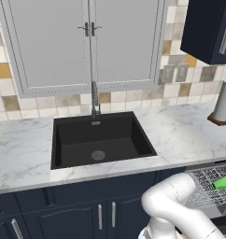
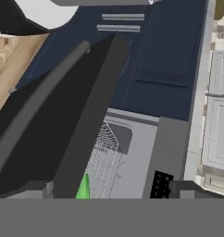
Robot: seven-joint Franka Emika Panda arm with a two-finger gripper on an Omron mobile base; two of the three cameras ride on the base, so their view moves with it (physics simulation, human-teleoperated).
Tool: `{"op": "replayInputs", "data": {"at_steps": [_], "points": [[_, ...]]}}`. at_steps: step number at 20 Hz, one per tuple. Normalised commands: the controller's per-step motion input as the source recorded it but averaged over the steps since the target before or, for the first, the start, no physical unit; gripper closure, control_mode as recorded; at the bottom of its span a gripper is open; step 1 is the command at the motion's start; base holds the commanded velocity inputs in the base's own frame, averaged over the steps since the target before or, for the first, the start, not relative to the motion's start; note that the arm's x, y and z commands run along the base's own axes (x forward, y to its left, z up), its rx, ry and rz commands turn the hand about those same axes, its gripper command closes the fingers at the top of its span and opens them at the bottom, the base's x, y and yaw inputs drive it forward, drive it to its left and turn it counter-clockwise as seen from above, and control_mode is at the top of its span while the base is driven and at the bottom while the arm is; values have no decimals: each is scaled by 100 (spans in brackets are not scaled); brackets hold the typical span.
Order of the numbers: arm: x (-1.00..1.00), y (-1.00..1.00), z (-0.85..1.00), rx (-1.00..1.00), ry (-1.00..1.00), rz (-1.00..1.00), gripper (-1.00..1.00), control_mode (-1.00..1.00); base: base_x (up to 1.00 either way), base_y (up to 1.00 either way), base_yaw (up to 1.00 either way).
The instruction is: Pick up the cup and bowl from the counter, place them in the dishwasher, and close the dishwasher door.
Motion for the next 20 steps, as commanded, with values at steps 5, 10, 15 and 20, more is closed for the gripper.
{"op": "replayInputs", "data": {"at_steps": [5, 10, 15, 20], "points": [[-11, -1, -93, -34, -25, 6, -100, -100, 0, 0, 0], [-11, 0, -100, -33, -25, 6, -100, -100, 0, 0, 0], [-14, -2, -100, -32, -26, 7, -100, -100, 0, 0, 0], [-17, -14, -99, -26, -26, 8, -100, -100, 0, 0, 0]]}}
